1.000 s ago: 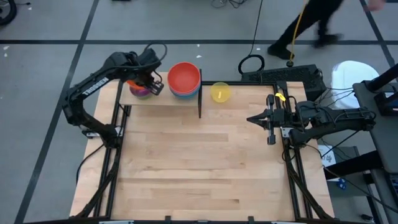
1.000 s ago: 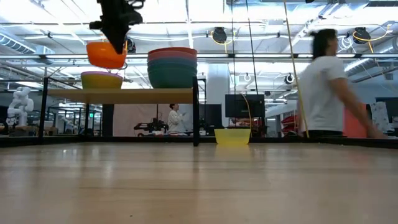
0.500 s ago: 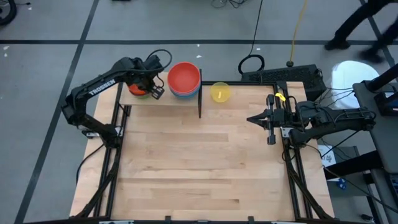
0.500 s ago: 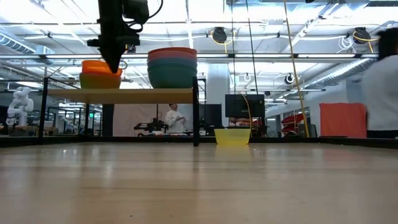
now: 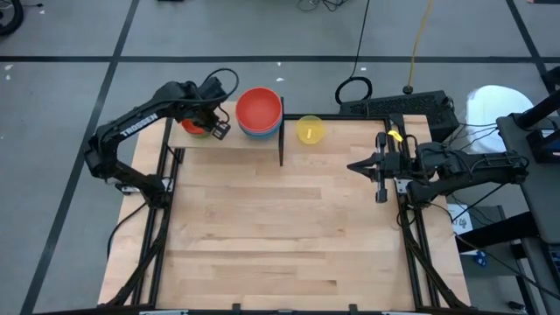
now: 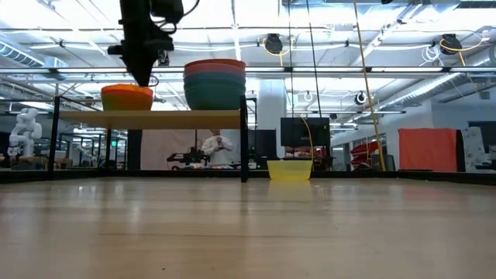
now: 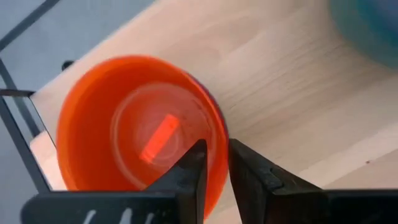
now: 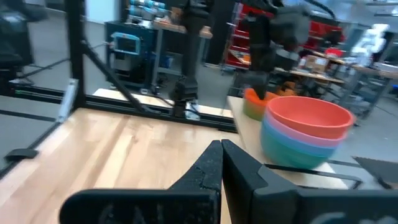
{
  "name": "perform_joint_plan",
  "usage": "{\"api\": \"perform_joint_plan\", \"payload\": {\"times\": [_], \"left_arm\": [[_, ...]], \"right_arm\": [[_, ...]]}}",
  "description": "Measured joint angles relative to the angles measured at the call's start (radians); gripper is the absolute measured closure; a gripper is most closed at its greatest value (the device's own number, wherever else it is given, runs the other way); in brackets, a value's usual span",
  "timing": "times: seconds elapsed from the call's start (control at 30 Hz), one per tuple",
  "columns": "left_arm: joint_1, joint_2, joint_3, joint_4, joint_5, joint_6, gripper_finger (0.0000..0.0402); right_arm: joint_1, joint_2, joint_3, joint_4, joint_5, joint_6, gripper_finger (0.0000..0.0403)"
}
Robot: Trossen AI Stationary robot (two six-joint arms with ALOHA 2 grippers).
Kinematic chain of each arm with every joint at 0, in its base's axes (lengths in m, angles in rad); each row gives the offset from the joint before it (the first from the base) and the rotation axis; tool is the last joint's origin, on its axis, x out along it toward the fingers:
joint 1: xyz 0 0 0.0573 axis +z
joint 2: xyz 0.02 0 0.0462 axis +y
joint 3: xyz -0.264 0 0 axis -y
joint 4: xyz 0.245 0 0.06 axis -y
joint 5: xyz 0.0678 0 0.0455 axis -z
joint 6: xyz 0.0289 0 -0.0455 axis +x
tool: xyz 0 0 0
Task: Place and stack bowls onto a shelf
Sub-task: Stack the orange bowl on top of the violet bowl on the shelf, then stack the yellow bowl on top of the orange bowl on the shelf
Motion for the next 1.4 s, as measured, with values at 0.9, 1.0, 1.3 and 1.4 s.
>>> {"api": "perform_joint_plan", "payload": {"times": [0.9,1.0,1.3,1.4], "left_arm": [[-0.196,-0.038,0.249,0.111,-0.003,0.165,0.0327],[-0.239,-0.044,0.290,0.112,-0.007,0.163,0.0327],[-0.354,-0.076,0.367,0.112,-0.003,0.153,0.0327],[-0.377,-0.088,0.368,0.109,-0.003,0.153,0.0327]], "right_arm": [[-0.274,0.310,0.000,0.081,0.133,0.293,0.0403],[-0.326,0.372,0.000,0.120,0.131,0.296,0.0403],[-0.472,0.542,0.000,0.199,0.130,0.277,0.0350],[-0.525,0.593,0.000,0.205,0.093,0.276,0.0321]]}}
